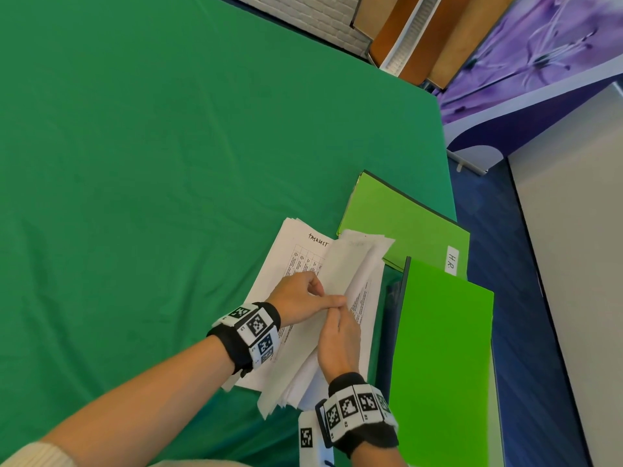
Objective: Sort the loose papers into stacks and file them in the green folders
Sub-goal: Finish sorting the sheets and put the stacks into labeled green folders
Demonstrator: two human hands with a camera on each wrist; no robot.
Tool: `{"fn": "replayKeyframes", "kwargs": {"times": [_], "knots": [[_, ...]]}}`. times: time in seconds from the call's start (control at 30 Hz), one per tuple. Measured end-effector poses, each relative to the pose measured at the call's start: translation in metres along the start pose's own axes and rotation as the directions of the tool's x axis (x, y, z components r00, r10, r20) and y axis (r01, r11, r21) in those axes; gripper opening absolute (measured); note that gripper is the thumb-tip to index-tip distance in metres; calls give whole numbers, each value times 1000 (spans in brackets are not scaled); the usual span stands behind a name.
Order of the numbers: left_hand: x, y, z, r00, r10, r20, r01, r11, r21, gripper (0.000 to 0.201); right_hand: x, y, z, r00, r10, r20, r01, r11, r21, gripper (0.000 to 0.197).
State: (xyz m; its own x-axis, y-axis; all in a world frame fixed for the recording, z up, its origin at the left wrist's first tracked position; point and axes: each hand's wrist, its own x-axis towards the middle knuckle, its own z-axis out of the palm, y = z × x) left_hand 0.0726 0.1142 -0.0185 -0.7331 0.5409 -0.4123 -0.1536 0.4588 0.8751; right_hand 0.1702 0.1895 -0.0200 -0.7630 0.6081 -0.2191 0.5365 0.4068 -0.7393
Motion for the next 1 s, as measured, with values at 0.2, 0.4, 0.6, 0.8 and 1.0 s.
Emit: {"fn": "replayKeyframes", "kwargs": {"times": [0.2,0.4,0.6,0.8,1.0], "knots": [[-1,4,1,996,80,36,-84,988,128,23,3,0,-1,997,-69,31,71,995,-67,32],[4,3,-3,996,79,39,-82,990,111,23,4,-5,-4,999,9,-41,-7,999,49,37],[5,-5,-19,996,-30,-78,27,999,-41,24,10,8,-8,989,52,-138,-57,998,-32,28],[-2,-15,-41,816,86,-572,69,968,243,16,4,1,-20,980,84,-182,-85,996,3,51],[-28,6,-9,990,-27,137,16,997,81,82,-7,-12,-17,979,-39,-199,50,997,52,93]]}}
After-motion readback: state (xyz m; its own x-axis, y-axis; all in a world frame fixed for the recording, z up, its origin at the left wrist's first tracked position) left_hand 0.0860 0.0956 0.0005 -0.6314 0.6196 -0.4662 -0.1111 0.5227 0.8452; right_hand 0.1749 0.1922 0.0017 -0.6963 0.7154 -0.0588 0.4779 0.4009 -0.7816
